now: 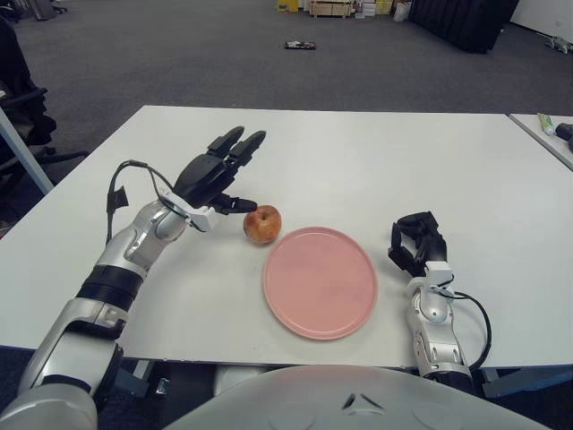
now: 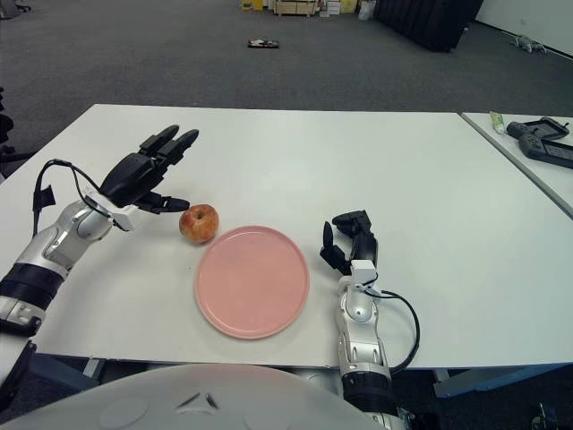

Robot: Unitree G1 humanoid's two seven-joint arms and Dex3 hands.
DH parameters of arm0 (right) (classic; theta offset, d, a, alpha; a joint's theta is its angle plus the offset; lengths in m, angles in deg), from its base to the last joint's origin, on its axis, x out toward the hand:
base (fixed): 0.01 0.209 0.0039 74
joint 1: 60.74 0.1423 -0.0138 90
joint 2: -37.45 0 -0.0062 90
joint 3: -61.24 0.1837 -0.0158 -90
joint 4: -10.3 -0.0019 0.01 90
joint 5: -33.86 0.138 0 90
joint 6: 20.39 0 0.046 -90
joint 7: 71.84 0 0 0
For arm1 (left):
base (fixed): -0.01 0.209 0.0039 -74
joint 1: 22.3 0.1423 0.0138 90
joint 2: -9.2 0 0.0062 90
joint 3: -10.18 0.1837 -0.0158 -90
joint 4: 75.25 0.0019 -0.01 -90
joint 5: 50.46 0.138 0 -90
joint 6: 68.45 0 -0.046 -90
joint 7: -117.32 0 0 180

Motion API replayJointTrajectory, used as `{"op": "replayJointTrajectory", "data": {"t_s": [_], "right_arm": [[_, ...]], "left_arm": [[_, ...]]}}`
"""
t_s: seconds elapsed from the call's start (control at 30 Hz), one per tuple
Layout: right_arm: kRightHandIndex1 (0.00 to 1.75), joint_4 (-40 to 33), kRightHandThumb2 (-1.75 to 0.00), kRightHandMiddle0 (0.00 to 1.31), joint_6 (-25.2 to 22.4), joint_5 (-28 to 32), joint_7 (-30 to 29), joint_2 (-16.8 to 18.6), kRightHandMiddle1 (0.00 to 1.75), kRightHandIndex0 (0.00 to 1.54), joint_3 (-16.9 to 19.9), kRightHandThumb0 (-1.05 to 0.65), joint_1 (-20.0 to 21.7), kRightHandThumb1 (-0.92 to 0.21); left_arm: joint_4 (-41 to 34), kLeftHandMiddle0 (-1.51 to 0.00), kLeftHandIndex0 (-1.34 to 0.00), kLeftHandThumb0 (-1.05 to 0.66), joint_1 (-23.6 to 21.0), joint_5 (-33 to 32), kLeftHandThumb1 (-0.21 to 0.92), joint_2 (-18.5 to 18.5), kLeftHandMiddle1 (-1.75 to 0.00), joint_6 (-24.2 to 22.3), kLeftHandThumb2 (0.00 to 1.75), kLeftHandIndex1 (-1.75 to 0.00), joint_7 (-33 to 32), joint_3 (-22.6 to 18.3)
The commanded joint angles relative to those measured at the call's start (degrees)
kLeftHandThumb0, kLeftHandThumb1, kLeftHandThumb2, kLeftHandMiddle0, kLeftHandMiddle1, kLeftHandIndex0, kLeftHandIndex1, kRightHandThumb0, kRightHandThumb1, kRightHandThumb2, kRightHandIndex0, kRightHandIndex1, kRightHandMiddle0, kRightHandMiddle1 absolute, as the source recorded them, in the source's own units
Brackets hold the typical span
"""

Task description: Put the apple into the plate.

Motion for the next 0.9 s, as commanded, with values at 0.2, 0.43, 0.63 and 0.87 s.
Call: {"op": "replayJointTrajectory", "data": {"t_s": [0.2,0.43,0.63,0.87], "right_arm": [[1.26,0.9,-0.83,0.32,-1.9,-0.1,-0.7,0.4,1.75,0.54,0.2,-0.38,-0.5,-0.70],[1.27,0.8,-0.83,0.32,-1.5,0.1,-0.5,0.3,1.75,0.55,0.1,-0.38,-0.7,-0.70],[1.27,0.9,-0.84,0.33,-1.3,0.5,-0.3,0.3,1.75,0.56,0.3,-0.38,-0.8,-0.70],[1.27,0.3,-0.84,0.33,-1.4,0.7,-0.3,0.6,1.75,0.54,0.4,-0.38,-1.2,-0.69]], "left_arm": [[2.3,0.00,0.00,-1.05,-3.2,2.5,0.79,0.9,0.00,4.9,0.48,0.00,2.2,2.8],[4.7,0.00,0.00,-1.05,-5.3,6.7,0.80,-0.1,0.00,5.9,0.47,0.00,2.7,6.2],[6.3,0.00,0.00,-1.05,-6.6,7.8,0.81,-0.2,0.00,6.0,0.46,0.00,4.9,8.6],[6.4,0.00,0.00,-1.05,-7.3,7.8,0.80,0.2,0.00,7.0,0.45,0.00,9.1,10.7]]}}
